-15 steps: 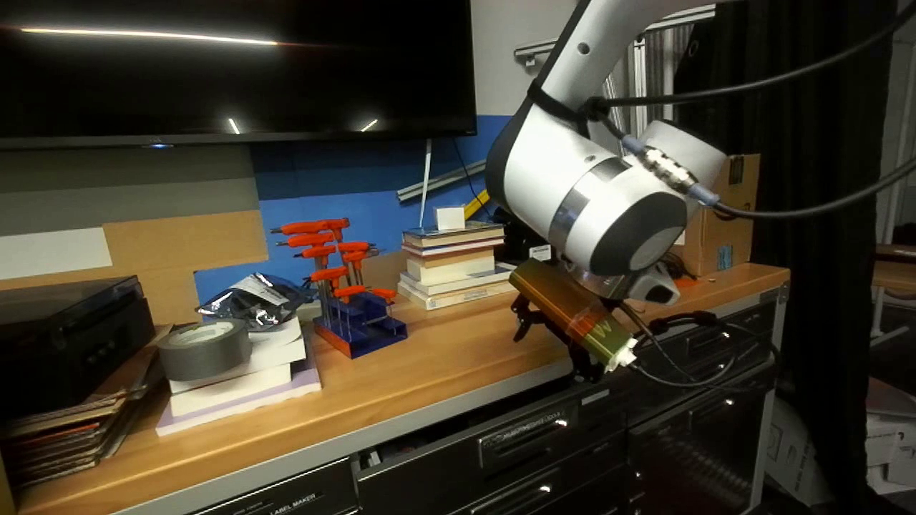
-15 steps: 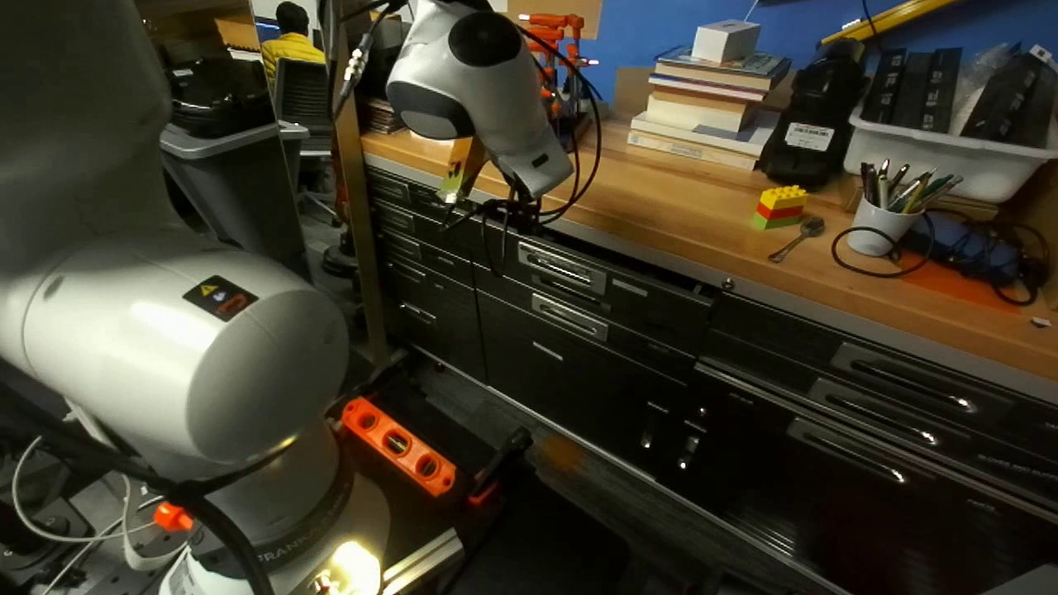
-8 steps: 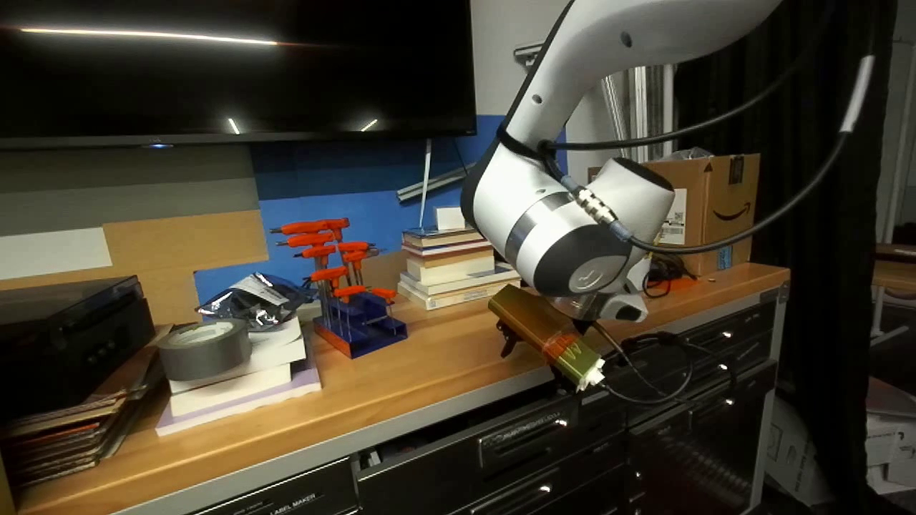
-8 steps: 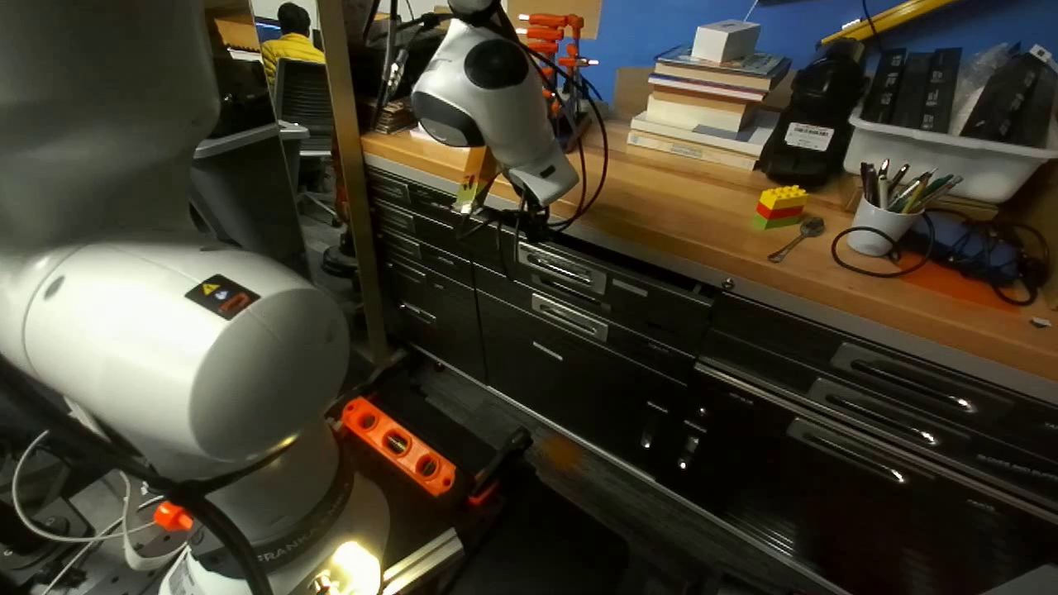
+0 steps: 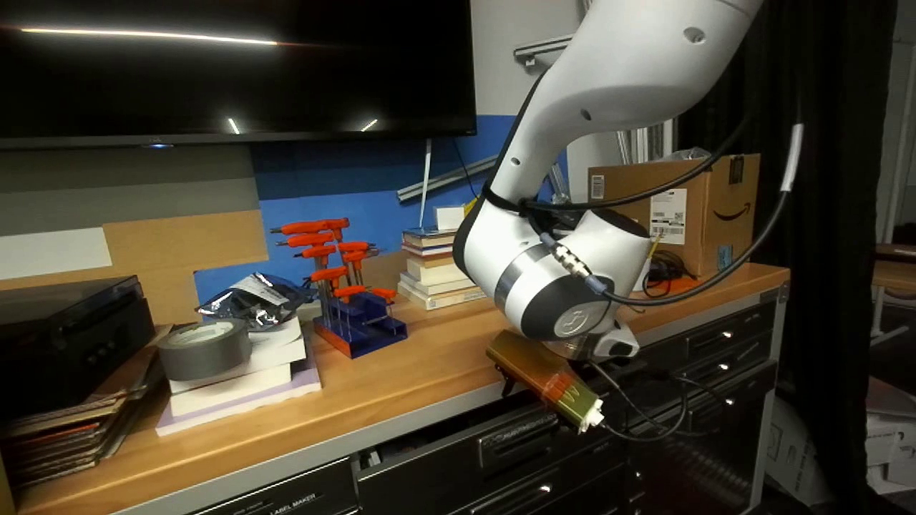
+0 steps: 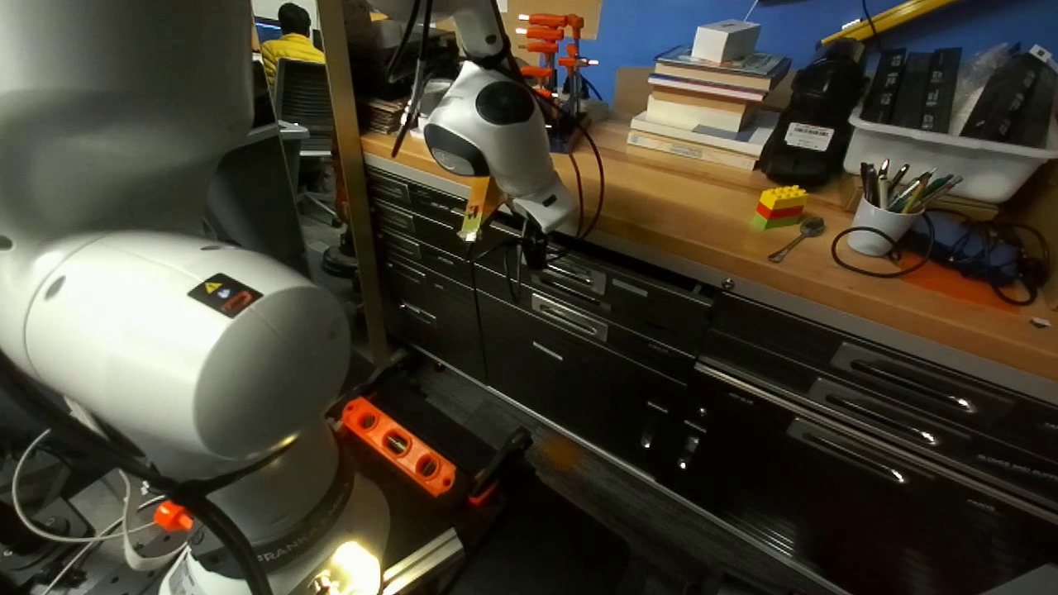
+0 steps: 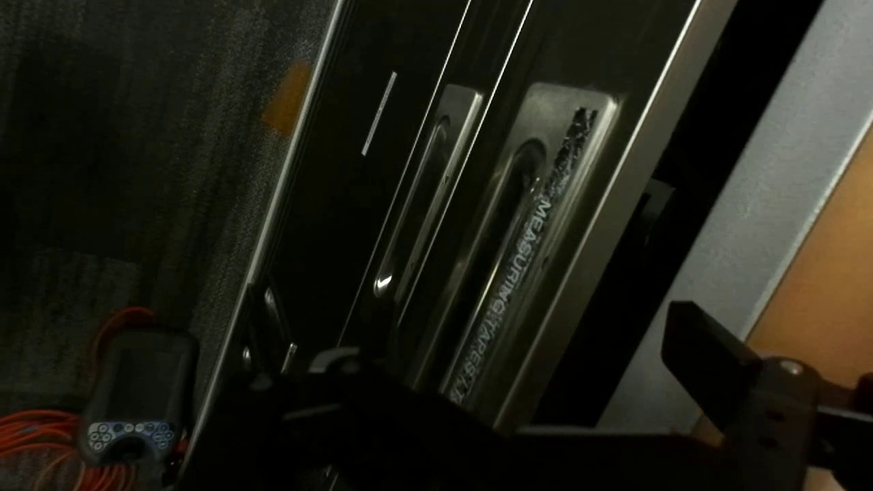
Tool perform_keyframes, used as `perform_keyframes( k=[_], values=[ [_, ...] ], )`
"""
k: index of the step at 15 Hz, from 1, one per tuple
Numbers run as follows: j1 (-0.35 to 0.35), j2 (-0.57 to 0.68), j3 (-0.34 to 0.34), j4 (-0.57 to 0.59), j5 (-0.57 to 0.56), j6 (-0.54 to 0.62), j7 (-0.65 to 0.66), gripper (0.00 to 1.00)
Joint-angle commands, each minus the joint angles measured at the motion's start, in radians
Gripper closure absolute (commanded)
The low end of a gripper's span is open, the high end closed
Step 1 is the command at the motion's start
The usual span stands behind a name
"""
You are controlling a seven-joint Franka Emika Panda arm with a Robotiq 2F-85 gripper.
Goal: Open the topmost middle drawer, remove two black objects from the drawer and put them on the tabletop
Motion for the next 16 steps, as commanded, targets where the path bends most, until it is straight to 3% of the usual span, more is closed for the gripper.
perform_keyframes(
  k=[1, 11, 16],
  values=[
    [0.027, 0.064, -0.029, 0.073, 0.048, 0.015, -0.044, 0.00],
    [0.045, 0.204, -0.081, 0.172, 0.067, 0.004, -0.036, 0.00],
    [0.003, 0.265, -0.022, 0.060, -0.070, 0.103, 0.101, 0.00]
  ],
)
